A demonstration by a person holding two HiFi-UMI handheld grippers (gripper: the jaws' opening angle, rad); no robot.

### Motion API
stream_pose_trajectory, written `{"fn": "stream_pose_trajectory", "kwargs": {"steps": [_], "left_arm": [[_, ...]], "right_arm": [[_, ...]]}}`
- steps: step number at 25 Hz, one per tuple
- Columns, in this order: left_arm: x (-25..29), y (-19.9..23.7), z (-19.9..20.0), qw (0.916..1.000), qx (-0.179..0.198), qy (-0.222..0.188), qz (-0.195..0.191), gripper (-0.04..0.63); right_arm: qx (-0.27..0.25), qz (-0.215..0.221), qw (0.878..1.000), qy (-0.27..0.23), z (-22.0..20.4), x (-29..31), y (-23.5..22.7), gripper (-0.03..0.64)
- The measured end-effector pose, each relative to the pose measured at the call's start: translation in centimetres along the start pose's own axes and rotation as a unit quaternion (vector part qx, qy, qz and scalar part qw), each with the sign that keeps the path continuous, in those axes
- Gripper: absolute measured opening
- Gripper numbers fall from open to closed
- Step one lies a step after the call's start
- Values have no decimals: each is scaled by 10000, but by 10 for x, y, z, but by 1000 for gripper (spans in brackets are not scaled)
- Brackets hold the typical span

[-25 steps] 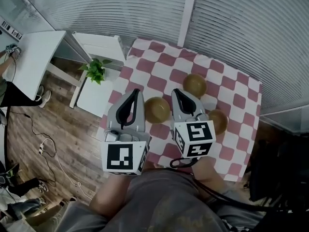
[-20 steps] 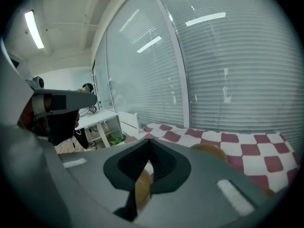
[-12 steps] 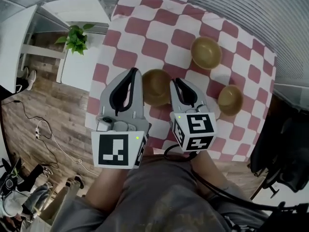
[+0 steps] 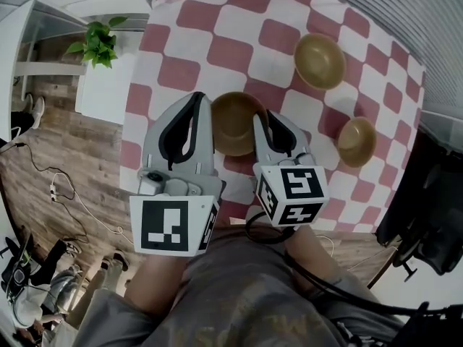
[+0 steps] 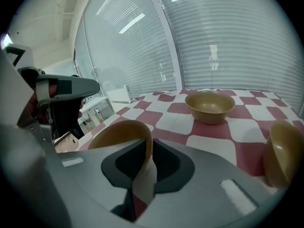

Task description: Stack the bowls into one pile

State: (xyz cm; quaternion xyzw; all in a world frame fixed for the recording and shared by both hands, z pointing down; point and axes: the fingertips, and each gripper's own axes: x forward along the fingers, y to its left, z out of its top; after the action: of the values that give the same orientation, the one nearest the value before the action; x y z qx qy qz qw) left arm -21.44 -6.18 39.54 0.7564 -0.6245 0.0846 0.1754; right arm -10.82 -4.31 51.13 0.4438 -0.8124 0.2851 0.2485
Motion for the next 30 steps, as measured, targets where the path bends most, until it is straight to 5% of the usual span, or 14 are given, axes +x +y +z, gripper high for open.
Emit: {"fn": "stream_pose_trajectory", "kwargs": {"steps": [12, 21, 30], "left_arm": [[-7, -11, 29, 9994, 290, -187, -101, 0], [-25, -70, 107, 9921, 631, -892, -620, 0], [-24, -145, 134, 9805, 817, -1192, -1329, 0]], "right_arm": [[842, 343, 9943, -558, 43, -22, -4, 44], [752, 7, 9874, -1391, 117, -94, -30, 44], [893, -550, 9781, -1799, 128, -158, -81, 44]]}}
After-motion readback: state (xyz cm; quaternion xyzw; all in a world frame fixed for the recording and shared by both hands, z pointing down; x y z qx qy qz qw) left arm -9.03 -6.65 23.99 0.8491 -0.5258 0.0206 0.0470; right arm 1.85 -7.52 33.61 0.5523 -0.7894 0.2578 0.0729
